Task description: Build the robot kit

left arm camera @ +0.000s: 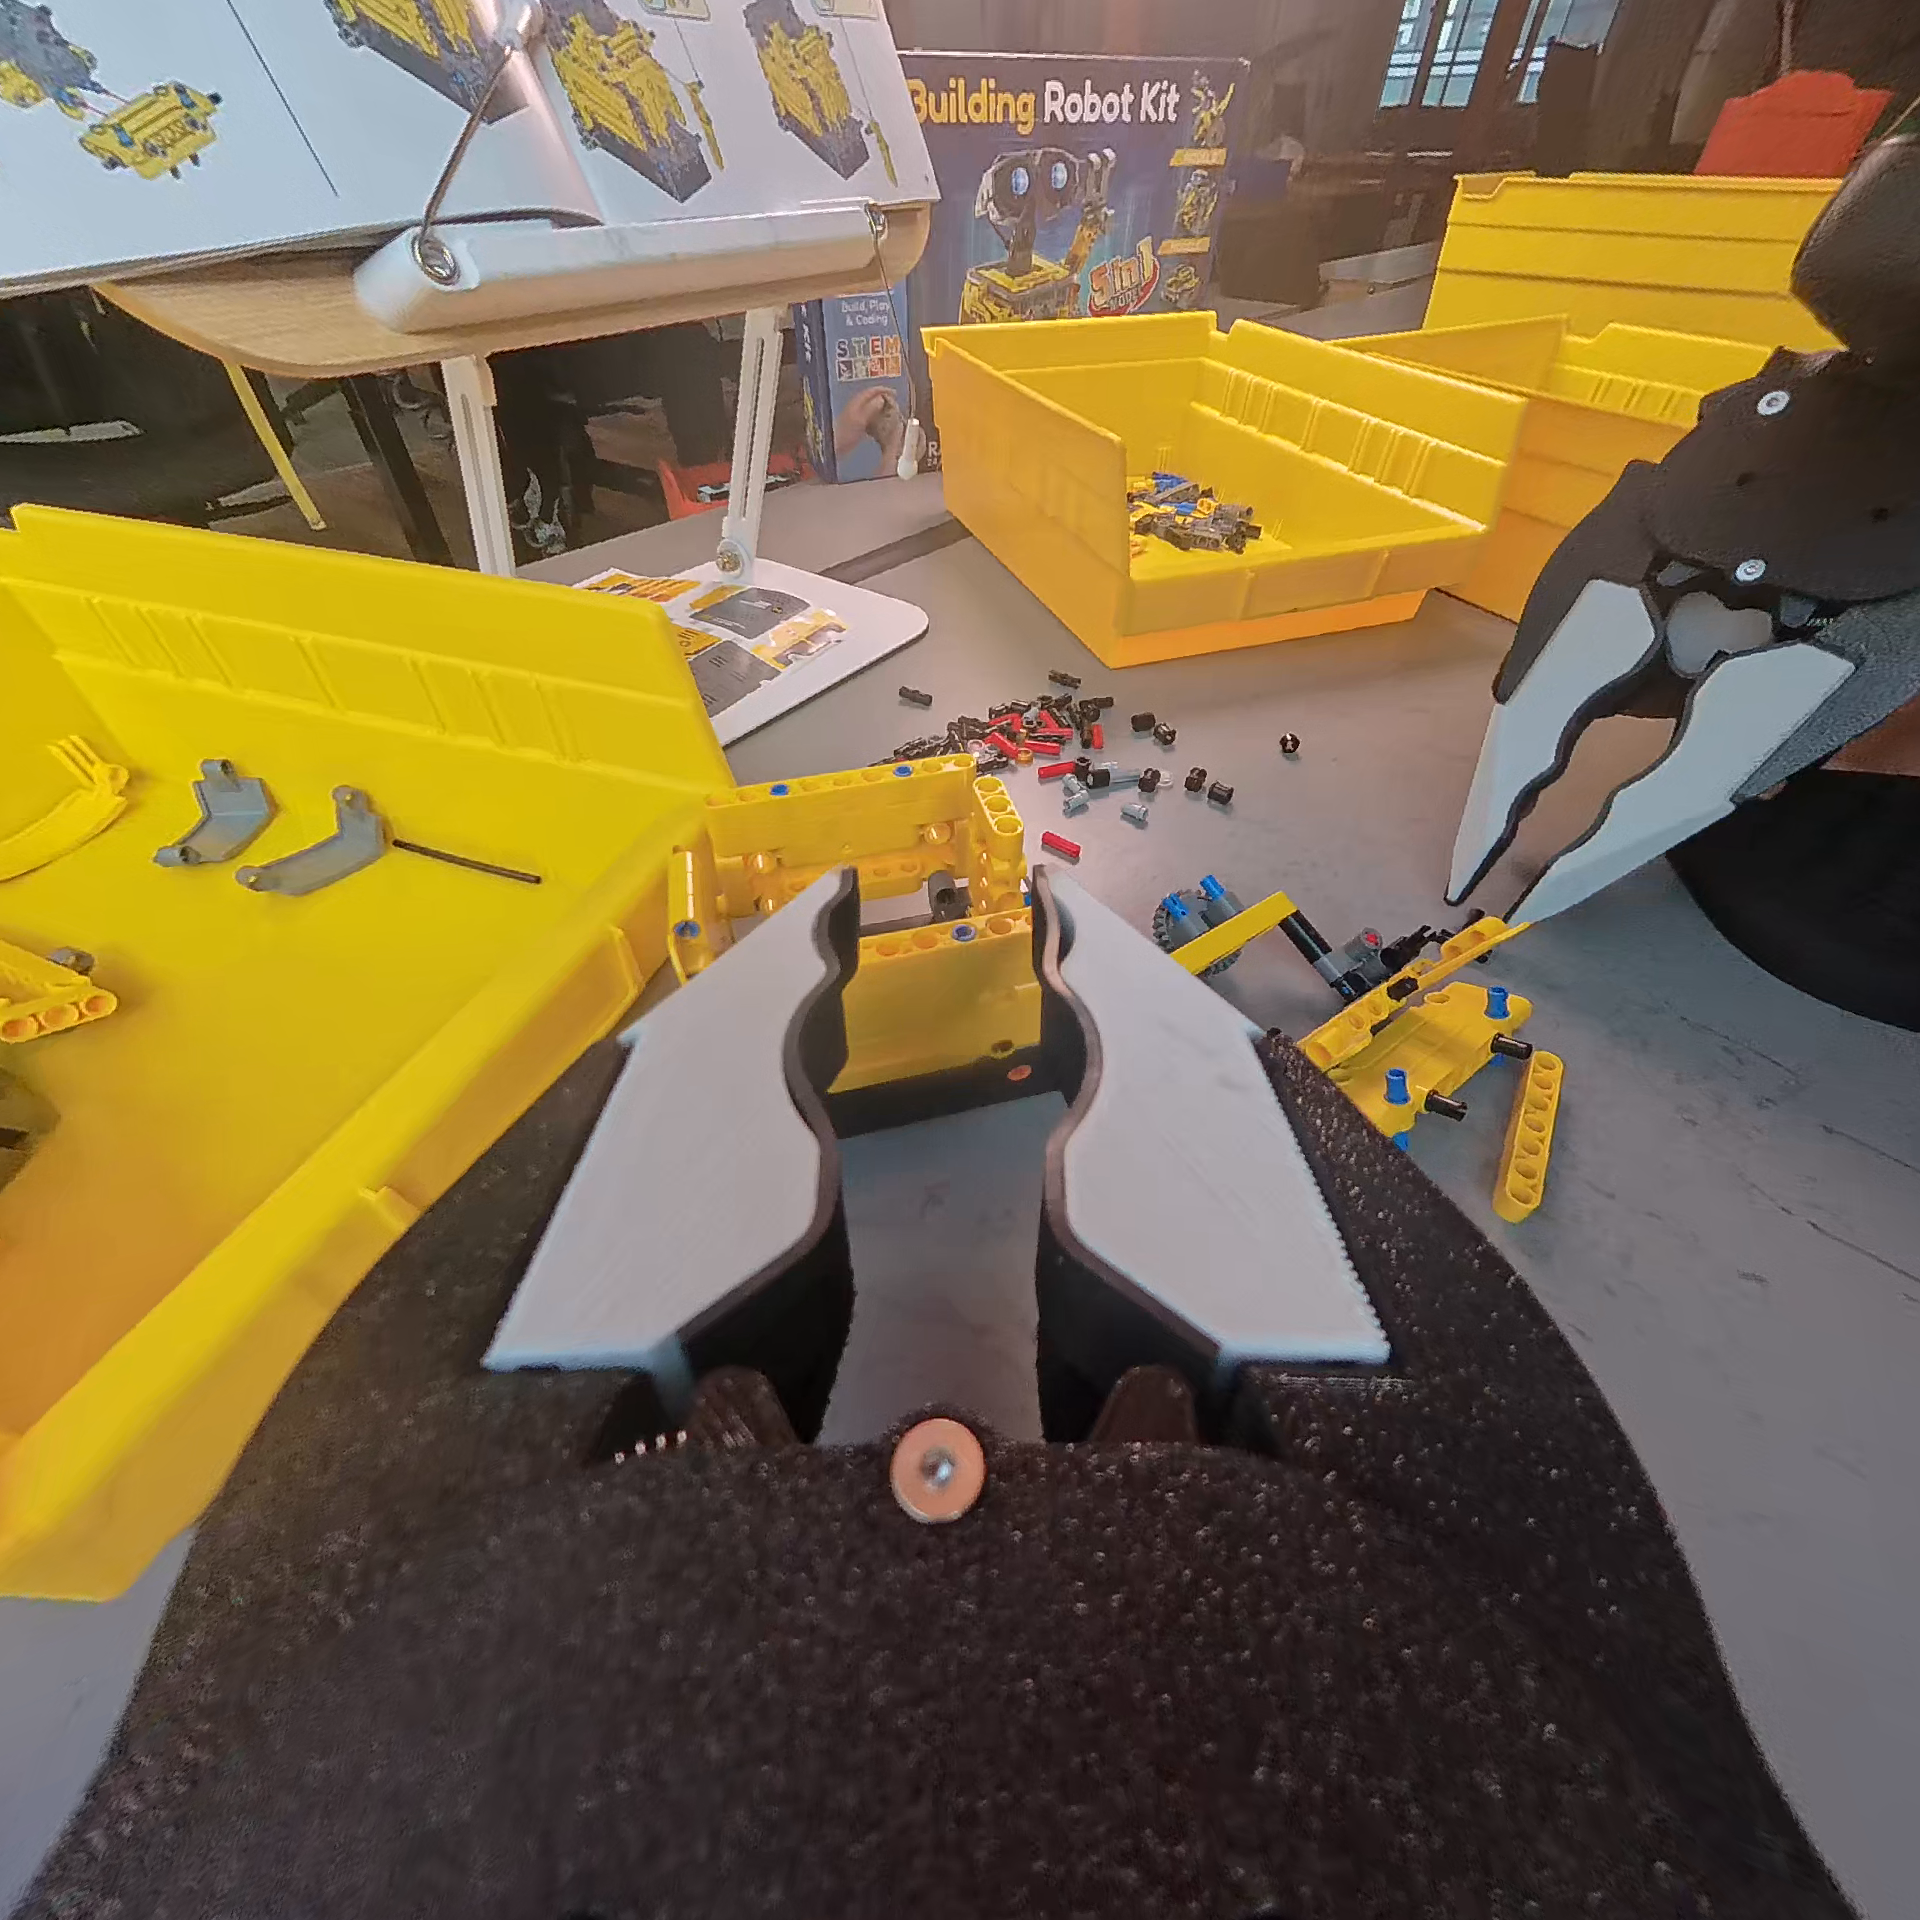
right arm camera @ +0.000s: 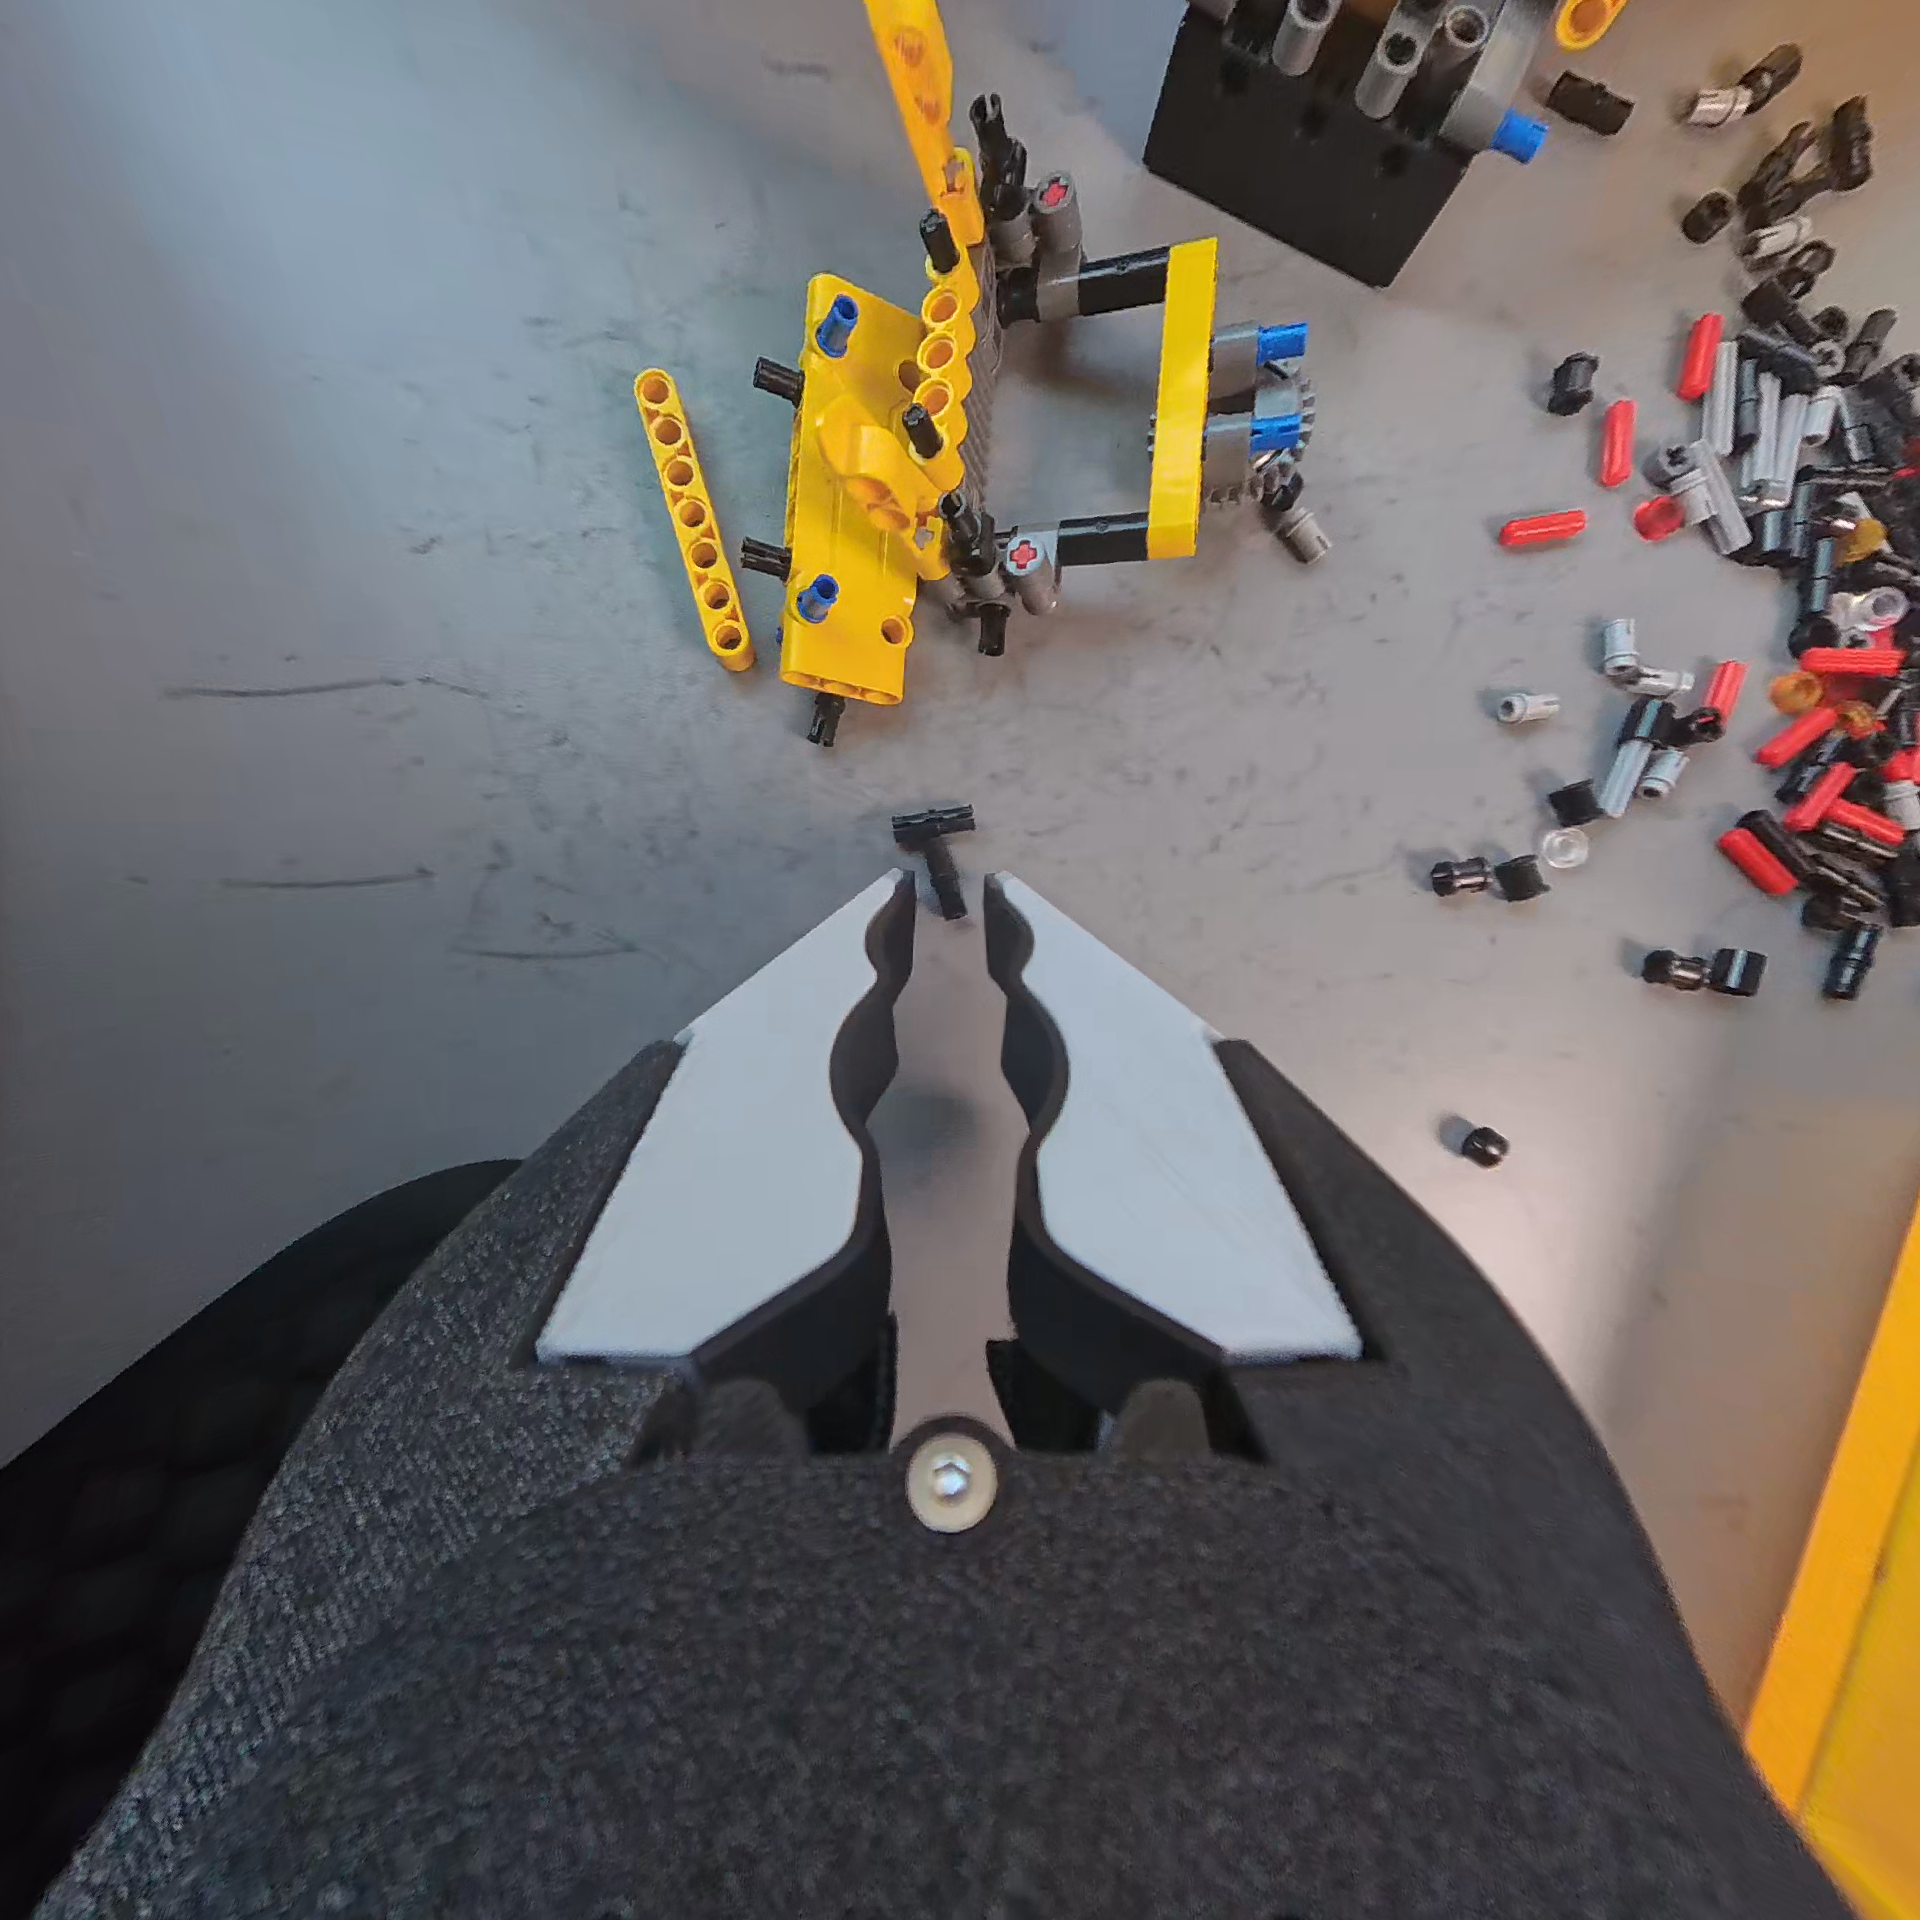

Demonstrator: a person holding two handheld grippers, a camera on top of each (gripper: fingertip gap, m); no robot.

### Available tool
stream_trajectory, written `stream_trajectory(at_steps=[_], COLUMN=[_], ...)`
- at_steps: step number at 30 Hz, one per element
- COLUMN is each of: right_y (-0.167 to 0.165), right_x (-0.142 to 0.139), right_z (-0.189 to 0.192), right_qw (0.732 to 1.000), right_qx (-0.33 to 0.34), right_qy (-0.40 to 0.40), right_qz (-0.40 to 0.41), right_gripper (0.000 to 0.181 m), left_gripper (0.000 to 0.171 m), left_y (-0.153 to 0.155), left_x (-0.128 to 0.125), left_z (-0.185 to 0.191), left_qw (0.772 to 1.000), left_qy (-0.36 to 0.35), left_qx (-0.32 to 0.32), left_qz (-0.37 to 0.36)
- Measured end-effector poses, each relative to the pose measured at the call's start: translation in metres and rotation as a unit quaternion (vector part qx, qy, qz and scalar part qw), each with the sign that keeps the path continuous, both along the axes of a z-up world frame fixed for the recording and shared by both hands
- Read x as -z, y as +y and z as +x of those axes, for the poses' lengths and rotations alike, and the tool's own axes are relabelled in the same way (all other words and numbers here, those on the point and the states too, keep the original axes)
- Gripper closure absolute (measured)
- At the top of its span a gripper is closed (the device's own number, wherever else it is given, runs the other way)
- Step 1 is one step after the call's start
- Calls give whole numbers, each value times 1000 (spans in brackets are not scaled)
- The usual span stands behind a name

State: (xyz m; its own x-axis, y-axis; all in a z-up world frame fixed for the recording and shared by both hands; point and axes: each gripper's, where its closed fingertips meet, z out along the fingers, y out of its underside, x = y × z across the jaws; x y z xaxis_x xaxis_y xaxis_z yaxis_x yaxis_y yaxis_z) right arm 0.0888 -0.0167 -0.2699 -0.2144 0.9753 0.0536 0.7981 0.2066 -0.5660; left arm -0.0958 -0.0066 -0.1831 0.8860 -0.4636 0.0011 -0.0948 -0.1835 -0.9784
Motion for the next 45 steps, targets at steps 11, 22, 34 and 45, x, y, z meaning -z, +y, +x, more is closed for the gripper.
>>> stream_trajectory(at_steps=[11, 22, 34, 45], right_y=[146, 165, 161, 161], right_x=[-24, 1, -1, 3], right_z=[-40, -42, -37, -46], right_qw=[957, 942, 942, 946], right_qx=[267, 327, 329, 318], right_qy=[83, 61, 65, 58], right_qz=[77, 33, 0, -16], right_gripper=[172, 166, 164, 174], left_gripper=[140, 140, 140, 140], left_y=[-1, -3, -1, -1], left_x=[-1, -9, -4, -4], left_z=[0, 4, 3, 2], left_qw=[1000, 1000, 999, 999], left_qy=[2, -22, -28, -32], left_qx=[2, 19, 18, 18], left_qz=[2, 7, -5, -7])
